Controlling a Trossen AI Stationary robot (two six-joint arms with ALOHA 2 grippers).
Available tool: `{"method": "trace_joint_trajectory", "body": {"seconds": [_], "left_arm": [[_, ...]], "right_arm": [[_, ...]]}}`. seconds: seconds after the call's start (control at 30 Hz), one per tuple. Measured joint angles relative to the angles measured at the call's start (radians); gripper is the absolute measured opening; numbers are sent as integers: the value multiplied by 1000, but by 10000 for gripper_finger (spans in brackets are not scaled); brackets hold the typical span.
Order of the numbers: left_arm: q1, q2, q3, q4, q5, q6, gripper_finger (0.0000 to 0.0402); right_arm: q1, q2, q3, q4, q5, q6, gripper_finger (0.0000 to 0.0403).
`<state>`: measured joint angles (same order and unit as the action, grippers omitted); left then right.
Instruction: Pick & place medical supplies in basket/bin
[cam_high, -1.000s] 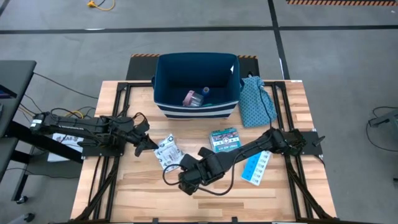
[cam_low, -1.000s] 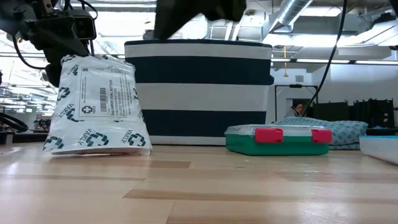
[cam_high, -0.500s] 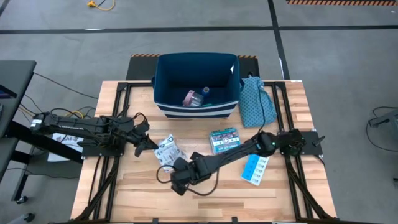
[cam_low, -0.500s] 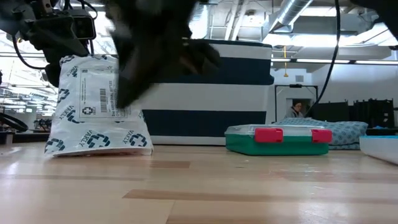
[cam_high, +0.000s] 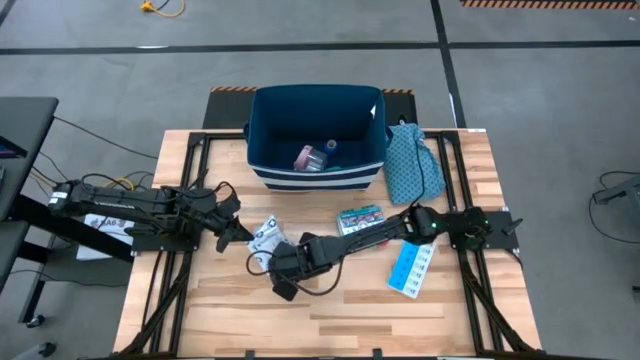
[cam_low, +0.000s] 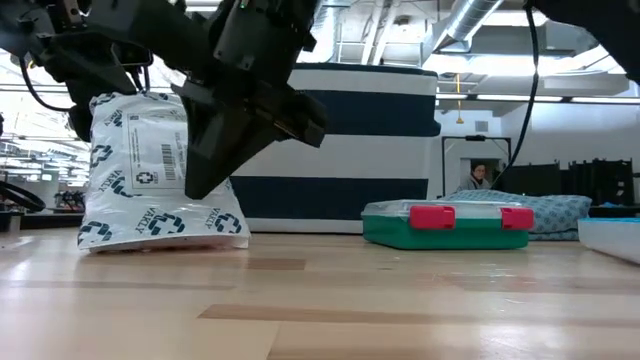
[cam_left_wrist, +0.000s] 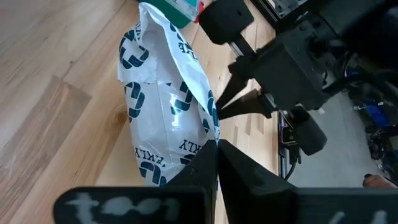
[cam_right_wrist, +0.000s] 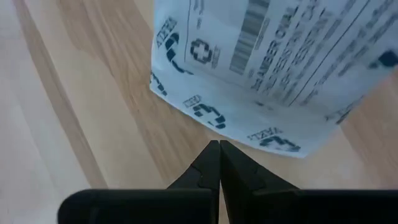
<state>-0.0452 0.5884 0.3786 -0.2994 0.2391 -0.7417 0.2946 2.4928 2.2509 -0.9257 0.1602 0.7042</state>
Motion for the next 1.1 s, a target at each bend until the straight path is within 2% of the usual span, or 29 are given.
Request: {"method": "trace_joint_trajectory", "body": {"seconds": [0.2, 0.33, 0.53, 0.83, 1.1], "left_arm": [[0, 0, 0, -1, 6, 0, 0], [0, 0, 0, 0, 11, -1, 0], [0, 0, 0, -2, 31, 0, 0], [0, 2, 0, -5, 67, 1, 0], [-1, 73, 0, 9, 104, -4, 0]], "right_arm": [[-18, 46, -2, -45, -61, -9, 0], [-15, 76, 3, -2, -108, -6, 0], [-8, 78, 2, 10, -48, -6, 0], [-54, 83, 0, 82, -23, -26, 0], [-95, 85, -1, 121, -22, -49, 0]]}}
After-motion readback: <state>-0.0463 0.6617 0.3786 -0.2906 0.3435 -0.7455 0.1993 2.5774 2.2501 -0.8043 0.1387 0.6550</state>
